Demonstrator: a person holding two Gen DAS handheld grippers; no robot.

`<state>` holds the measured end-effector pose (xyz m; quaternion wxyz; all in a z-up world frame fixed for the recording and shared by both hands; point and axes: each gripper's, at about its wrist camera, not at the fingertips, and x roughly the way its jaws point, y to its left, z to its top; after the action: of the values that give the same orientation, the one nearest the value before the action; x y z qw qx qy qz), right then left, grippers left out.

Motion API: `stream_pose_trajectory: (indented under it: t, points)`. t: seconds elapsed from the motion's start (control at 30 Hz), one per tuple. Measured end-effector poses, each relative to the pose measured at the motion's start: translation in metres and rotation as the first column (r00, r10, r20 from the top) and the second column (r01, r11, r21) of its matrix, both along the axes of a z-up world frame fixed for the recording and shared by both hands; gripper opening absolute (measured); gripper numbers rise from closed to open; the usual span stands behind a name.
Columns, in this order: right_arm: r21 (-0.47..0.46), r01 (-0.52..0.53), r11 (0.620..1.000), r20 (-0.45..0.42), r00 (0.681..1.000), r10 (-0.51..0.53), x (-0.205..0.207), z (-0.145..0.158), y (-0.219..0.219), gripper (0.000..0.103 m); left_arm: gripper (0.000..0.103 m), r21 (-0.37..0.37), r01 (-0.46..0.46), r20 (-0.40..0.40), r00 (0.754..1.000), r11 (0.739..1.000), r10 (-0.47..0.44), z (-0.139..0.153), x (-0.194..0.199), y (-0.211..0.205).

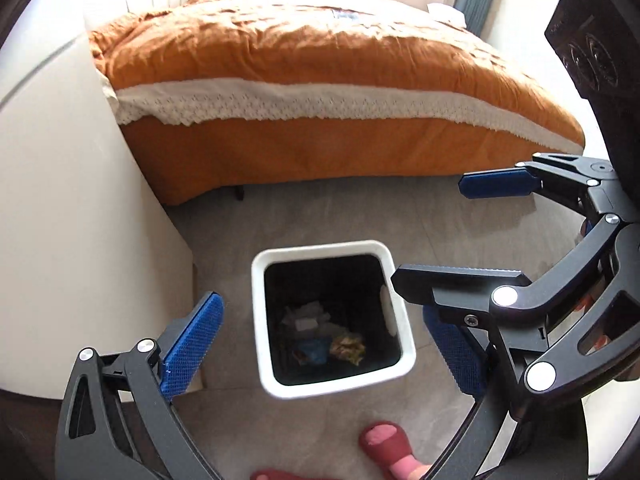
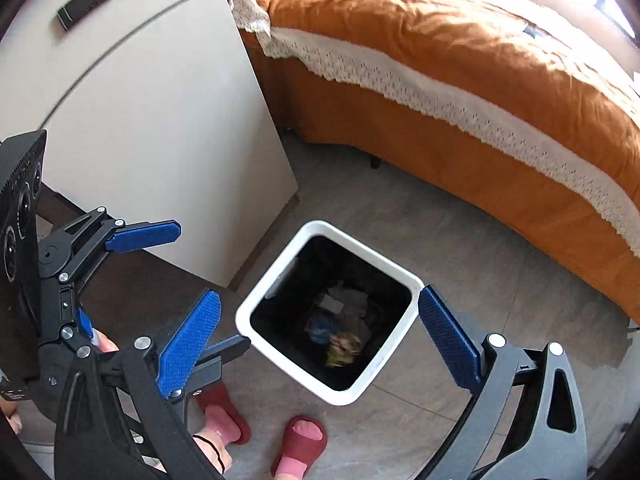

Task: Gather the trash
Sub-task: 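Carry the wrapper and plastic box over the bin and open both tools, then move both open tools back toward the desk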

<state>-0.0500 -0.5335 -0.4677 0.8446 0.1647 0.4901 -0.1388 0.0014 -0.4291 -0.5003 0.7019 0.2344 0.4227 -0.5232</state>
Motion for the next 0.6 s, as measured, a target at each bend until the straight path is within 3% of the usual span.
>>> stream_pose_trajectory:
  t: [0.37, 0.6]
  points:
    - [-0.064, -0.015, 0.998, 0.132, 0.991, 0.024, 0.001, 0.145, 0.019, 0.099, 0.098, -0.094, -0.101, 0.050, 0.993, 0.990, 0.106, 0.141, 0.008, 0.027]
    - [-0.124, -0.077, 0.989, 0.262, 0.959, 0.107, 0.011, 0.239, 0.040, 0.099, 0.098, -0.172, -0.200, 0.096, 0.971, 0.965, 0.218, 0.241, 0.018, 0.063]
